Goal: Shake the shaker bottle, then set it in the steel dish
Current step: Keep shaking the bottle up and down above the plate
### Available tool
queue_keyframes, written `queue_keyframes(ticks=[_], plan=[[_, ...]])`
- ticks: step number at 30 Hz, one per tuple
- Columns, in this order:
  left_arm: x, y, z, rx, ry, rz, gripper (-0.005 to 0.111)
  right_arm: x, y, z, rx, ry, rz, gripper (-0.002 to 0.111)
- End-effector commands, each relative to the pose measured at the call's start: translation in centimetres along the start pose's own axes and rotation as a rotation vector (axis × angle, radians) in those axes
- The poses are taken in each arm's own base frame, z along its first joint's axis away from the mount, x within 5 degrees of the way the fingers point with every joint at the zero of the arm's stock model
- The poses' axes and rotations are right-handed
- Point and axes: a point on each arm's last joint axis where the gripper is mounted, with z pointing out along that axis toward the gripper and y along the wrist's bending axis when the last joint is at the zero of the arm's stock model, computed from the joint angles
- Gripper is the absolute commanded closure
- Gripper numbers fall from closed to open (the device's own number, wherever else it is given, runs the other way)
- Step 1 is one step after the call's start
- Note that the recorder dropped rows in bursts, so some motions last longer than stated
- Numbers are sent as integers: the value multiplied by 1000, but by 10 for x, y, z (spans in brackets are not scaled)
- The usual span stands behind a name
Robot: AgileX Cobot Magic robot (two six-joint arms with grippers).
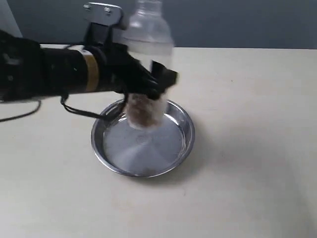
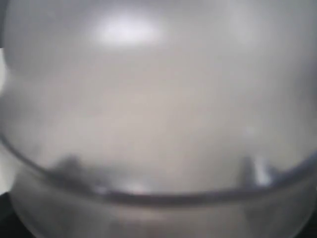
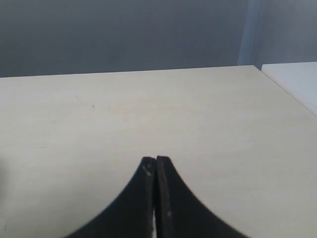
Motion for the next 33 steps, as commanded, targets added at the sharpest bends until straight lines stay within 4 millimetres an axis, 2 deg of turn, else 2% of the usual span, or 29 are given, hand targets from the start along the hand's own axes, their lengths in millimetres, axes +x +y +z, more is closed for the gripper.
queue_keyframes(ticks=[1,3,4,5,6,7,8,9,10,11,13,14,16,17,18,19,20,21,22,23,24,25,26,28,29,30,31,32,33], plan=[[10,-19,3,-98,95,141,106,-1,0,0,4,-16,-1,109],[10,19,-2,-276,123,-41,106,-1,0,0,4,-16,-1,109],[7,38,-5,-316,89,-169,106,-1,0,0,4,-16,-1,109],[3,47,-8,-299,33,-244,106,-1,0,0,4,-16,-1,109],[-1,42,-7,-227,-27,-241,106,-1,0,0,4,-16,-1,109],[-9,9,-4,-27,-90,-146,106,-1,0,0,4,-16,-1,109],[-10,-10,-4,65,-91,-80,106,-1,0,0,4,-16,-1,109],[-4,-41,-3,164,-51,84,106,-1,0,0,4,-16,-1,109],[-1,-40,-2,91,-13,91,106,-1,0,0,4,-16,-1,109],[4,-12,0,-115,62,52,106,-1,0,0,4,-16,-1,109],[0,29,-3,-215,21,-116,106,-1,0,0,4,-16,-1,109],[-3,25,-4,-154,-29,-135,106,-1,0,0,4,-16,-1,109],[-18,-34,-8,159,-151,14,106,-1,0,0,4,-16,-1,109],[-35,-47,-16,210,-218,37,106,-1,0,0,4,-16,-1,109],[-75,-62,-40,234,-358,121,106,-1,0,0,4,-16,-1,109],[-93,-64,-53,192,-405,170,106,-1,0,0,4,-16,-1,109],[-93,-57,-54,90,-352,158,106,-1,0,0,4,-16,-1,109],[-72,-49,-40,30,-246,130,106,-1,0,0,4,-16,-1,109],[-22,-35,-11,-2,-64,122,106,-1,0,0,4,-16,-1,109],[1,-28,3,-7,13,150,106,-1,0,0,4,-16,-1,109],[7,-23,9,-12,36,160,106,-1,0,0,4,-16,-1,109],[0,-23,9,-9,15,159,106,-1,0,0,4,-16,-1,109],[-20,-30,0,7,-59,168,106,-1,0,0,4,-16,-1,109],[-74,-50,-35,59,-260,223,106,-1,0,0,4,-16,-1,109],[-88,-55,-49,69,-320,205,106,-1,0,0,4,-16,-1,109],[-71,-50,-37,59,-251,169,106,-1,0,0,4,-16,-1,109],[-11,-31,-1,24,-36,133,106,-1,0,0,4,-16,-1,109],[9,-24,11,11,36,119,106,-1,0,0,4,-16,-1,109],[18,-21,17,1,69,92,106,-1,0,0,4,-16,-1,109]])
